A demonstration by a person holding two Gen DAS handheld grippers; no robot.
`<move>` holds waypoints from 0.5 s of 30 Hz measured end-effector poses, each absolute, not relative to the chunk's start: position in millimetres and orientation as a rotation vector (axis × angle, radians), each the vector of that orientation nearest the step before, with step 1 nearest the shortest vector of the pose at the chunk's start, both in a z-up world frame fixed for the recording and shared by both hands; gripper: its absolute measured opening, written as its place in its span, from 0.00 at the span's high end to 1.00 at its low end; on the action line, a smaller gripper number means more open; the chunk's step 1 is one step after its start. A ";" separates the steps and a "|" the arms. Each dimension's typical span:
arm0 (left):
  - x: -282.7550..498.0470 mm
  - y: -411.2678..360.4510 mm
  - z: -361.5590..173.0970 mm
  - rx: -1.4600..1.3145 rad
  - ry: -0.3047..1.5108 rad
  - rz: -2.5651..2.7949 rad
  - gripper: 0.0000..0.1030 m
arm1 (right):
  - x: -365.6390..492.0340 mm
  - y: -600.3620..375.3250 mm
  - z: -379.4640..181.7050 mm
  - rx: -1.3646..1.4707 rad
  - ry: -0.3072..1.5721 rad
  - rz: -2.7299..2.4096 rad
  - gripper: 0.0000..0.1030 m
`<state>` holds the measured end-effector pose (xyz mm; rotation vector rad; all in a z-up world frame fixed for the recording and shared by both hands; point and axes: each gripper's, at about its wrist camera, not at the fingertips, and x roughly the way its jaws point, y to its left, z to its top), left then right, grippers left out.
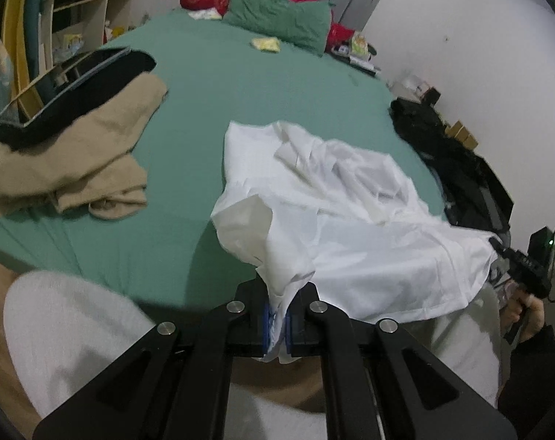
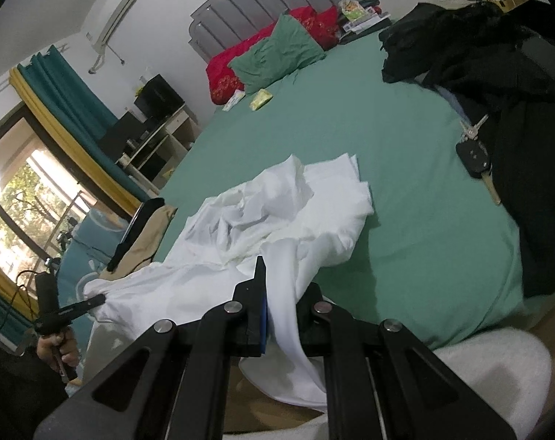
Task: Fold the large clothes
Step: 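Grasp the white jacket edge with the left tool while the right tool grasps the hem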
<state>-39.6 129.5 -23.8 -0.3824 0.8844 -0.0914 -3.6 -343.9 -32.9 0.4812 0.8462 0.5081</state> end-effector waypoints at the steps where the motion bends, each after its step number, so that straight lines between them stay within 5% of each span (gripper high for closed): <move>1: -35.8 130.1 -21.0 -0.382 0.871 -0.092 0.94 | 0.2 -344.1 -31.6 0.478 0.840 0.504 0.91; 15: 89.9 142.4 -29.7 -0.436 0.814 -0.109 0.93 | 98.0 -341.2 -32.2 0.469 0.815 0.451 0.91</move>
